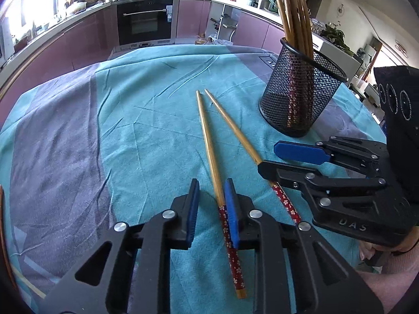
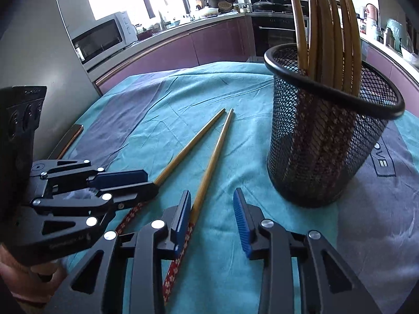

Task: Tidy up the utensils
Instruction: 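Close the right tool on a chopstick while the left tool grasps the other chopstick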

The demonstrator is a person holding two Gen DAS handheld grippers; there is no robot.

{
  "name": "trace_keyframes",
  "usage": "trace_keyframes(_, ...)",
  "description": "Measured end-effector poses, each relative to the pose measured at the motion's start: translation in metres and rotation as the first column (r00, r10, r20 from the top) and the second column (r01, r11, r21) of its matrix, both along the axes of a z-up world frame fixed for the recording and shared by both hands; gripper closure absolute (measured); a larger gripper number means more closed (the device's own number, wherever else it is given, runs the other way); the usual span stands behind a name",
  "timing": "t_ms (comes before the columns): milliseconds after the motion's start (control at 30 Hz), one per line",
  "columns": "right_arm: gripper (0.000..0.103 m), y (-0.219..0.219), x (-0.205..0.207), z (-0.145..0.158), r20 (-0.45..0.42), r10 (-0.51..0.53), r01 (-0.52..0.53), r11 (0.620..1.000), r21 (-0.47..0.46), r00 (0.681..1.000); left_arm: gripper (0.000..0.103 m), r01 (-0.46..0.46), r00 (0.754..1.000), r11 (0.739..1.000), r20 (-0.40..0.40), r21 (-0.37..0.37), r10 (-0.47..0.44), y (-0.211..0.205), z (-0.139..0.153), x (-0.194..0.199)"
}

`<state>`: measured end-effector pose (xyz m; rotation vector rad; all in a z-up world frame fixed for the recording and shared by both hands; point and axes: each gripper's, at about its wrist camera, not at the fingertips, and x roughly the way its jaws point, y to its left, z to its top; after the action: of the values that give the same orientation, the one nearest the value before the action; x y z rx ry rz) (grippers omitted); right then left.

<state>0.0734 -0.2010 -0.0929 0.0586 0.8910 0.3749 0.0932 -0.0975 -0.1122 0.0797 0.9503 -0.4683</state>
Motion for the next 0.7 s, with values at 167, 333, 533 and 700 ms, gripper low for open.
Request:
trace_keyframes(167,0.075,0.0,0.001,0.0,-0.004,-0.012,0.012,1.0,0.007,1.0,0.076,0.005,1.0,1.0,0.022,0.015,-0.005,-0.001,0.004,0.004)
trace_keyframes(333,0.076,-0.001,0.004,-0.001,-0.005,-0.022,0.022,1.0,0.01,1.0,0.076,0.02,1.0,0.999,0.016,0.025,-0.021,-0.007,0.003,0.012)
trace_keyframes(533,0.078,0.0,0.009,-0.002,-0.003,-0.03,0.03,1.0,0.011,1.0,0.08,0.022,1.0,0.999,0.014,0.036,-0.023,-0.015,0.001,0.021)
trace_keyframes(700,0.079,0.001,0.011,-0.001,-0.003,-0.038,0.038,0.999,0.014,0.999,0.087,0.013,1.0,0.999,0.01,0.037,-0.013,-0.018,0.0,0.029)
